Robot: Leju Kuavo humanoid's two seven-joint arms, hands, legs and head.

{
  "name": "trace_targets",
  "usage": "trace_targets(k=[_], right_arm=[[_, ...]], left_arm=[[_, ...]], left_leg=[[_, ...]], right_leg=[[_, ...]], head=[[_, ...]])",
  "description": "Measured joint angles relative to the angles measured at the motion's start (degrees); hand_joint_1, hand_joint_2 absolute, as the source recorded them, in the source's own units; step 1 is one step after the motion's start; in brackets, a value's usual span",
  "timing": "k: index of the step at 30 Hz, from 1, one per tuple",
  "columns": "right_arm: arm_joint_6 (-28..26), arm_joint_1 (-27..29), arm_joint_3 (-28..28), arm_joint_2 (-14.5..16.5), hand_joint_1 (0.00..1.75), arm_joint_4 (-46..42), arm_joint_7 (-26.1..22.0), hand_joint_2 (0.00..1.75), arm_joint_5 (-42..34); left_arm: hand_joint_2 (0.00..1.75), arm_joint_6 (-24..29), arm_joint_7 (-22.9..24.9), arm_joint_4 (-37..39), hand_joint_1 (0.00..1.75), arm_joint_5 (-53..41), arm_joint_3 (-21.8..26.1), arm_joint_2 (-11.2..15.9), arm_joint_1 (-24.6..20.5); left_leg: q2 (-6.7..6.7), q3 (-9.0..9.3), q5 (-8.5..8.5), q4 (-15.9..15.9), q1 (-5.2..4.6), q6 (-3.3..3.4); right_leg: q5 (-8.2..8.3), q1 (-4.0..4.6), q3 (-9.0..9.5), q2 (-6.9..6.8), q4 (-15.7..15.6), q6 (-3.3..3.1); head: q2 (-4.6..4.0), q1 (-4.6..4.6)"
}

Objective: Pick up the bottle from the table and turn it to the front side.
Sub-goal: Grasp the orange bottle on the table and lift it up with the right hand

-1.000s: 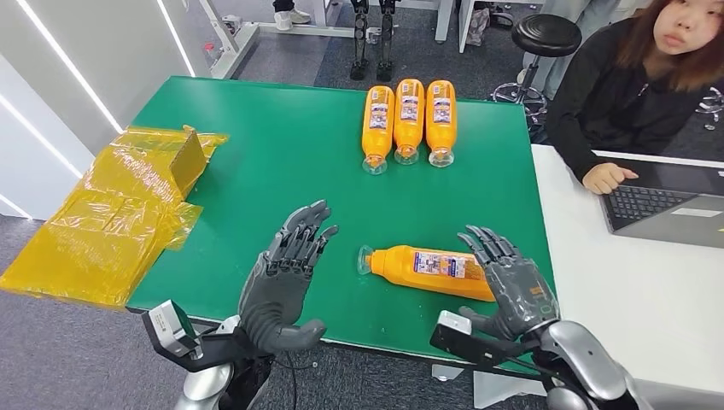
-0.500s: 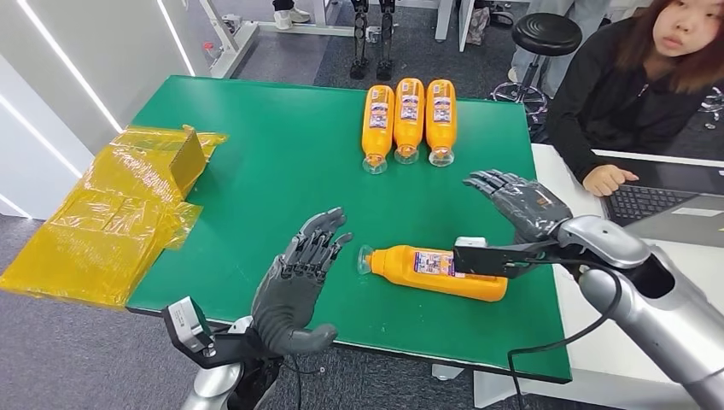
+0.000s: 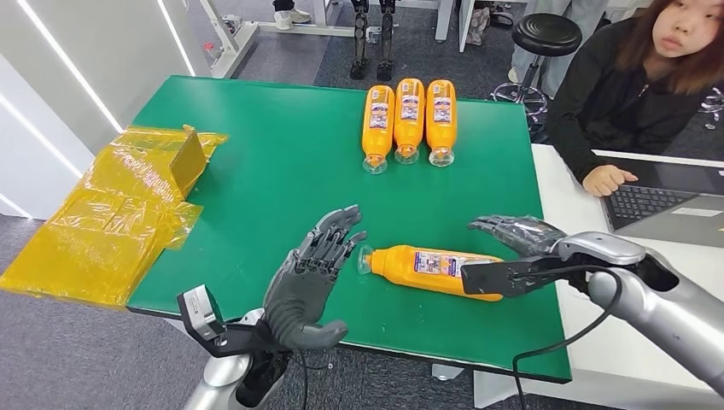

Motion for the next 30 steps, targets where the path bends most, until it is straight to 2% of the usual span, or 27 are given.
trace_targets(k=[7,12,20,30], right_arm=[[-4.37,0.65,4.41,1.16,0.00,4.24,-0.69,1.75,3.58],[-9.35,0.71,5.58,2.96,0.00,7.30,-0.38,1.75,7.35],[-12.91,1.18,4.73,7.46,0.00,13.27,-0.49,1.75,8.19],[-14.78,5.60,4.38,14.71,0.00,20.88,-3.17,1.75,6.48]], left_arm=[[1.75,0.27,0.14,0.16,0.00,0.08,-0.04,0.05,0.00],[1.75,0.50,0.14,0.16,0.00,0.08,-0.04,0.26,0.29],[1.75,0.85,0.14,0.15,0.00,-0.01,-0.03,0.56,1.31],[1.75,1.38,0.05,0.14,0.00,-0.26,0.01,1.20,2.36]], left_leg=[[0.00,-0.02,0.00,-0.01,0.01,0.00],[0.00,-0.02,0.00,-0.01,0.01,0.00],[-0.01,-0.01,0.00,-0.01,0.02,0.00],[-0.02,-0.01,0.00,-0.02,0.04,-0.01]], right_leg=[[0.00,0.01,0.00,0.00,0.01,0.00],[0.00,0.01,0.00,0.00,0.02,0.00],[0.00,0.01,0.01,-0.03,0.02,0.00],[-0.01,0.03,0.01,-0.03,0.02,0.00]], head=[[0.00,0.01],[0.00,0.01],[0.00,0.00],[0.00,0.00]])
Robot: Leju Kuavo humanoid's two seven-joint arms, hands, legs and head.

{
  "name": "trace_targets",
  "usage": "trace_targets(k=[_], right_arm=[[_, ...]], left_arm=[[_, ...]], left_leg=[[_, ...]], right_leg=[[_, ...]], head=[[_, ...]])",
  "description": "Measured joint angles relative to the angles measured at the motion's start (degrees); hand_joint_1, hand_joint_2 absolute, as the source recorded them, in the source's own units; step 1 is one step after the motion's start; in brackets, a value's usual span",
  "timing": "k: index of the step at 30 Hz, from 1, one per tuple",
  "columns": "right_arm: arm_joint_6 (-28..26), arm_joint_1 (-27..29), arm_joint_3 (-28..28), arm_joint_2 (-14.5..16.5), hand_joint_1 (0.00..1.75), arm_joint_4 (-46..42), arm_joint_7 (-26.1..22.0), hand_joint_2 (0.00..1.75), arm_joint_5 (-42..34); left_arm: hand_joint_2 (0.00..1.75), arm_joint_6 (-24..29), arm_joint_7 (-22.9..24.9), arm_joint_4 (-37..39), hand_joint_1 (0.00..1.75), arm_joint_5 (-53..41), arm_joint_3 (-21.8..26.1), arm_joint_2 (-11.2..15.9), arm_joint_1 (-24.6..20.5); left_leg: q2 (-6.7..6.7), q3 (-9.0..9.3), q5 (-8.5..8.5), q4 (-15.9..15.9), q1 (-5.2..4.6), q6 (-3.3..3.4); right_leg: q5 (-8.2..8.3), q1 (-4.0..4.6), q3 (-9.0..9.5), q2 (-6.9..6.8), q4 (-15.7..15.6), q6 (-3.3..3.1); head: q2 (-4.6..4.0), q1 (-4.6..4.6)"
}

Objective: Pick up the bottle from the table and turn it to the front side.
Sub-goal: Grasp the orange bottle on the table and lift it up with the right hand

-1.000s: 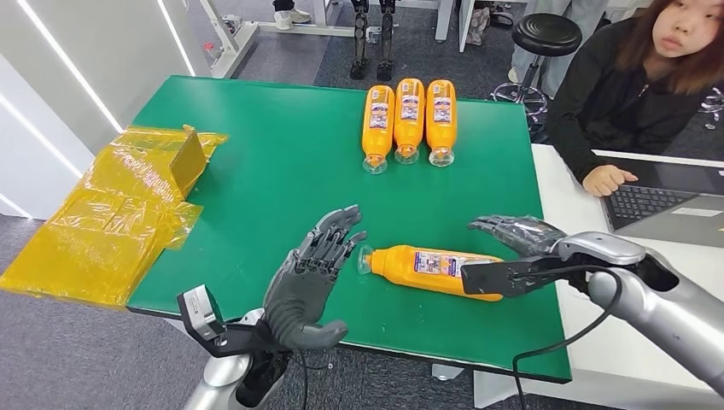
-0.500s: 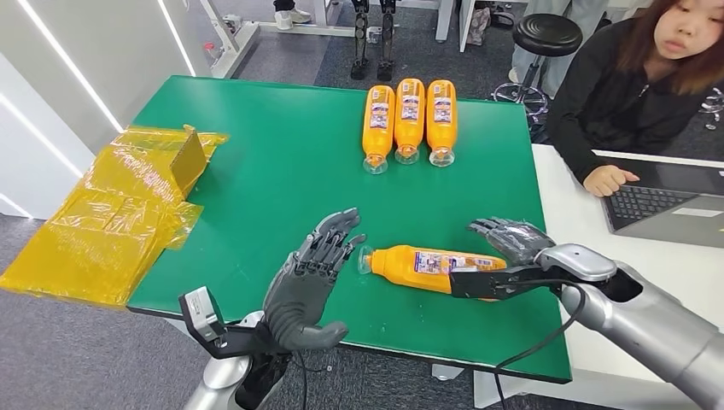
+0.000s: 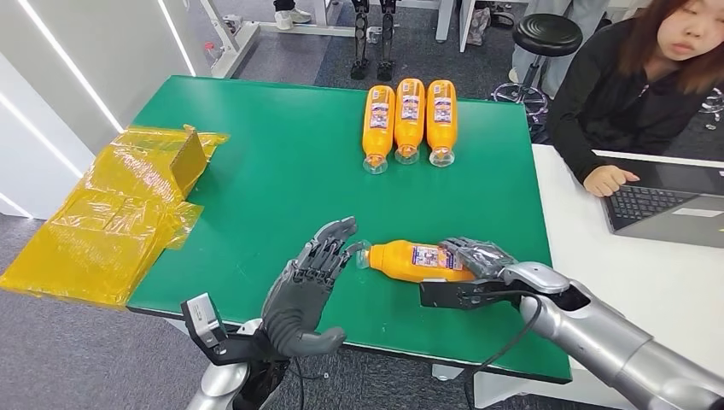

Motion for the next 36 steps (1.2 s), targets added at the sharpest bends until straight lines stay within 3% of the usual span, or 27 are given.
trace_targets(k=[6,12,16,25,36], right_arm=[[0.61,0.27,0.03,3.07,0.00,4.32,-2.23,1.75,-1.36],[1.48,0.50,0.03,4.19,0.00,6.83,-3.67,1.75,-2.43],[1.06,1.85,-0.01,4.08,1.75,7.44,-3.82,1.75,-2.39],[-0.89,4.39,-0.69,1.58,1.75,4.87,-2.27,1.75,-1.03],[-1.11,3.53,-1.09,-0.75,1.75,1.95,0.73,1.75,3.43]], left_arm=[[1.75,0.00,-0.61,0.00,0.00,0.01,0.00,0.55,0.05],[1.75,0.04,-0.78,0.00,0.00,0.09,0.01,0.97,0.27],[1.75,-0.09,-0.94,0.02,0.00,0.16,0.04,1.22,0.34],[1.75,-0.19,-1.74,0.15,0.00,0.12,0.08,1.64,0.33],[1.75,-0.25,-1.83,0.15,0.00,-0.12,0.52,1.88,0.33]], left_leg=[[0.01,0.05,0.00,0.00,0.00,0.00],[0.01,0.18,0.00,0.00,0.00,0.00],[0.02,0.35,-0.01,0.00,0.01,0.00],[0.01,0.71,-0.04,0.00,0.01,0.04],[0.00,0.69,-0.02,0.01,-0.02,0.05]], right_leg=[[0.00,0.00,0.04,0.01,0.00,0.00],[0.00,0.00,0.16,0.01,-0.04,0.00],[-0.01,0.01,0.29,0.02,-0.08,0.01],[-0.06,0.00,0.73,-0.01,-0.14,0.12],[0.01,-0.02,0.75,-0.01,-0.14,0.16]], head=[[0.00,0.01],[0.00,0.01],[0.00,-0.01],[0.00,0.01],[0.00,0.01]])
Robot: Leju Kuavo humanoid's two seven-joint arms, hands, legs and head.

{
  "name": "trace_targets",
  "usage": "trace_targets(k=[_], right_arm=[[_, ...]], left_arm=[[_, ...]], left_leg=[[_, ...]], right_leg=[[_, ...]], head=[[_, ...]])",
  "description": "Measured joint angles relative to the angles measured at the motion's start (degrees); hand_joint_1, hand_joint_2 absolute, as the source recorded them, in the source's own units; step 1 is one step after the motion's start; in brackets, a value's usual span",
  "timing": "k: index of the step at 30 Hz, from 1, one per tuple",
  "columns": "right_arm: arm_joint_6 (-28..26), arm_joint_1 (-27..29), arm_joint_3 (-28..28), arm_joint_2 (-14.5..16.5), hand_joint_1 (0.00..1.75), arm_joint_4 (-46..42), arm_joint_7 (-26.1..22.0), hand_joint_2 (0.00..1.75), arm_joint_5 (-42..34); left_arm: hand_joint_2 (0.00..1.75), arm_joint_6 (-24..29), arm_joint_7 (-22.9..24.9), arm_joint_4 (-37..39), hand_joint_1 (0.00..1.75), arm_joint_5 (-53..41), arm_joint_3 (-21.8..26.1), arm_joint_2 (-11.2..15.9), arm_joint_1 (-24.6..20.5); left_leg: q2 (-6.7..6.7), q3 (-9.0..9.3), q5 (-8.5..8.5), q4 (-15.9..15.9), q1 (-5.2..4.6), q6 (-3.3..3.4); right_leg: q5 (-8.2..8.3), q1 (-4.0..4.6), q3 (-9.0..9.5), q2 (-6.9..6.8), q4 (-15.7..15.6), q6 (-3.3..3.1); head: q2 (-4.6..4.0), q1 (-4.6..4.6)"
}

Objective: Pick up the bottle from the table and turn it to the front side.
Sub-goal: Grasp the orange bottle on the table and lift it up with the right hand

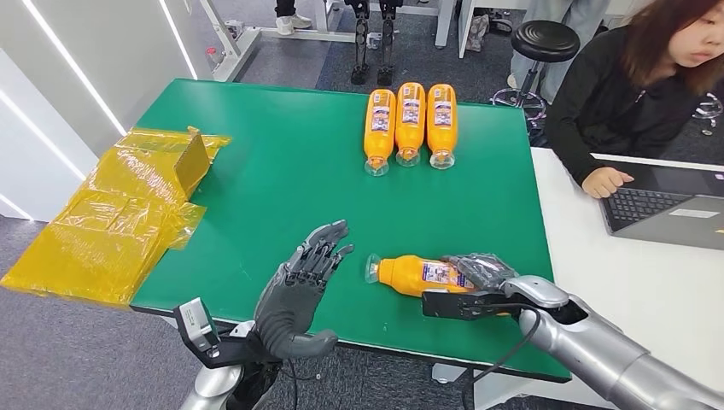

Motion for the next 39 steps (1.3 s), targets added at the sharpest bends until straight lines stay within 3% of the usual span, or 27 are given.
trace_targets(k=[7,11,14,19,23,29,33,39], right_arm=[[-1.01,-0.04,0.00,-0.58,1.75,-0.69,0.86,1.75,1.33],[-7.43,0.08,-0.79,-1.56,1.75,-3.19,4.78,1.75,7.50],[-11.46,0.61,-4.27,-2.86,1.75,-7.74,6.53,1.75,10.52],[-12.93,3.77,-11.96,-4.58,1.75,-17.18,7.73,1.75,13.52],[-16.56,10.02,-18.22,-6.22,1.75,-25.67,9.14,1.75,17.66],[-28.68,24.34,-27.85,-8.67,1.75,-37.74,6.83,1.75,26.09],[-33.93,31.31,-30.22,-6.68,1.75,-41.44,3.76,1.75,30.25],[-42.71,41.60,-29.35,-1.33,1.75,-44.15,-2.32,1.75,30.27]], left_arm=[[1.75,0.09,-0.01,0.00,0.00,-0.08,0.09,0.03,0.00],[1.75,1.27,-0.23,-0.09,0.00,-0.50,0.40,0.41,0.57],[1.75,2.38,-0.29,-0.86,0.00,-0.96,0.83,0.85,1.75],[1.75,3.49,0.37,-2.87,0.00,-1.84,1.32,1.17,3.27],[1.75,3.52,1.52,-3.96,0.00,-2.50,1.36,1.06,3.61],[1.75,4.80,2.61,-4.88,0.00,-2.67,1.30,0.83,4.24],[1.75,6.28,3.11,-5.17,0.00,-2.74,1.11,0.70,4.31],[1.75,5.41,5.79,-5.27,0.00,-1.09,0.61,-0.61,3.99]], left_leg=[[0.00,-0.03,0.00,0.00,0.00,0.00],[-0.01,-0.15,0.01,0.00,0.00,0.00],[0.01,-0.23,0.02,0.00,0.00,-0.01],[-0.05,-0.39,0.01,0.00,0.01,-0.02],[-0.17,-0.54,0.00,0.00,0.02,-0.02],[-0.31,-0.75,-0.04,-0.02,0.01,0.02],[-0.31,-0.73,-0.05,-0.03,0.02,0.03],[-0.33,-0.73,-0.04,-0.06,0.04,0.02]], right_leg=[[0.00,0.00,-0.03,0.00,0.01,0.00],[0.01,0.00,-0.14,0.00,0.04,-0.01],[0.03,0.00,-0.27,0.04,0.04,-0.05],[0.00,0.01,-0.44,-0.03,0.04,-0.03],[-0.04,0.02,-0.56,-0.14,0.02,0.01],[-0.11,0.02,-0.66,-0.29,0.01,0.04],[-0.13,0.03,-0.67,-0.29,0.01,0.02],[-0.18,0.04,-0.67,-0.33,0.02,-0.06]], head=[[0.00,0.00],[0.00,0.01],[0.00,0.00],[0.00,-0.01],[0.00,-0.01],[0.00,0.01],[0.00,-0.01],[0.00,-0.01]])
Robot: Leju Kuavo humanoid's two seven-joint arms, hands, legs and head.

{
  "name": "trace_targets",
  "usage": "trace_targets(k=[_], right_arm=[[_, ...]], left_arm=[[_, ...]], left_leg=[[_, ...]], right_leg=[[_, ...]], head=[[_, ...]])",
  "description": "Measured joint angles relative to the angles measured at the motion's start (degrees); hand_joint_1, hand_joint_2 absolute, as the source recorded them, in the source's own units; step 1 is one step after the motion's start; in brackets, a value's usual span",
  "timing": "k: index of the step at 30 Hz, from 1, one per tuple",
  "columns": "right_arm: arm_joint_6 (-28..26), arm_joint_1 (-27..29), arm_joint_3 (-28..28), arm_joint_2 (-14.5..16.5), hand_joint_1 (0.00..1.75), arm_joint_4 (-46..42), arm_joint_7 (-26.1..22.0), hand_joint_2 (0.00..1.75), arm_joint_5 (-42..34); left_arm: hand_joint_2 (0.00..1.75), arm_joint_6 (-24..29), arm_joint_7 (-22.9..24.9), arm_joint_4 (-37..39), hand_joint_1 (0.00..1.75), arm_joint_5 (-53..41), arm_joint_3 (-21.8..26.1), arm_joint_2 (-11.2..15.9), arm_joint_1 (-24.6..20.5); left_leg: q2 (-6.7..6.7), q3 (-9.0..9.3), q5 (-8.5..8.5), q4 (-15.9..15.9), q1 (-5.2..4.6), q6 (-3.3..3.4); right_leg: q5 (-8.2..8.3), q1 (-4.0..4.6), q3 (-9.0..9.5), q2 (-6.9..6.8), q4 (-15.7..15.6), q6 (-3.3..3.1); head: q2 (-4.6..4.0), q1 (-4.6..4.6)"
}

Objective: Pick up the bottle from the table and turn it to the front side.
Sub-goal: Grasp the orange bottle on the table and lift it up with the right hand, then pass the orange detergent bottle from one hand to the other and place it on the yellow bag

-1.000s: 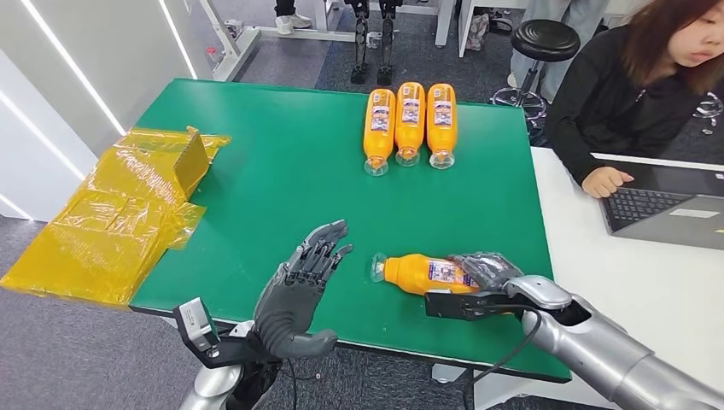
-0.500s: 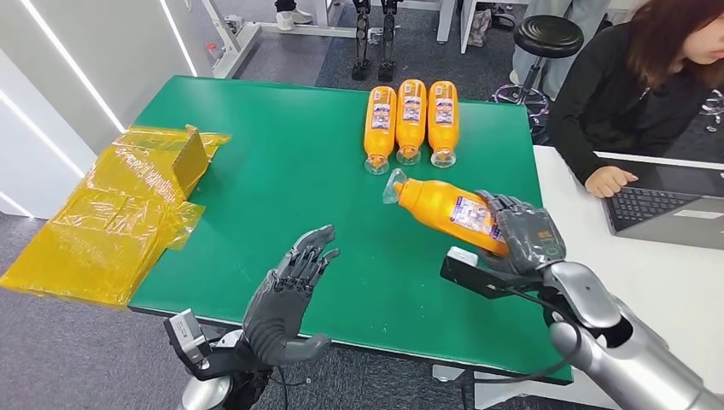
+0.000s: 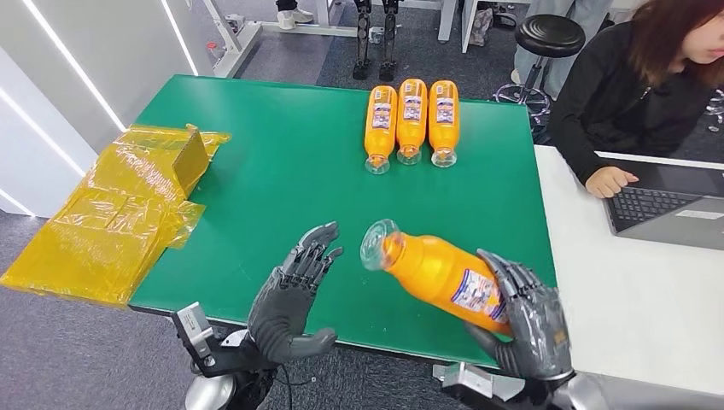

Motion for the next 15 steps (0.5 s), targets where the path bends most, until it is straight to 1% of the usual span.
trace_targets(k=[2,5,11,15], right_arm=[[-2.07,3.23,0.52,1.75,1.75,-0.53,-1.17,1.75,0.51],[-2.71,5.60,1.83,4.58,1.75,-0.57,-2.36,1.75,0.19],[-1.29,4.30,5.46,11.43,1.75,1.84,-3.70,1.75,-2.03],[-1.12,3.22,7.86,14.83,1.75,4.11,-4.93,1.75,-4.53]], left_arm=[[1.75,-0.90,0.81,0.00,0.00,1.71,-0.24,-0.42,-0.23],[1.75,-2.73,1.76,0.01,0.00,5.04,-0.74,-0.82,-0.58],[1.75,-5.98,4.07,0.02,0.00,10.49,-2.28,-1.56,-1.19],[1.75,-7.17,4.49,0.02,0.00,11.48,-3.32,-1.70,-2.10]], left_leg=[[0.03,-0.01,-0.02,-0.01,0.00,-0.02],[0.13,0.01,-0.04,-0.02,0.00,-0.05],[0.19,0.05,-0.02,-0.02,0.00,-0.06],[0.19,0.06,0.00,-0.02,0.00,-0.08]], right_leg=[[-0.01,0.00,-0.01,0.03,0.01,-0.01],[-0.02,0.00,-0.02,0.11,0.01,-0.02],[0.00,0.00,-0.01,0.13,0.03,-0.03],[0.00,0.00,0.00,0.13,0.05,-0.04]], head=[[0.00,0.00],[0.00,0.00],[0.00,0.01],[0.00,0.00]])
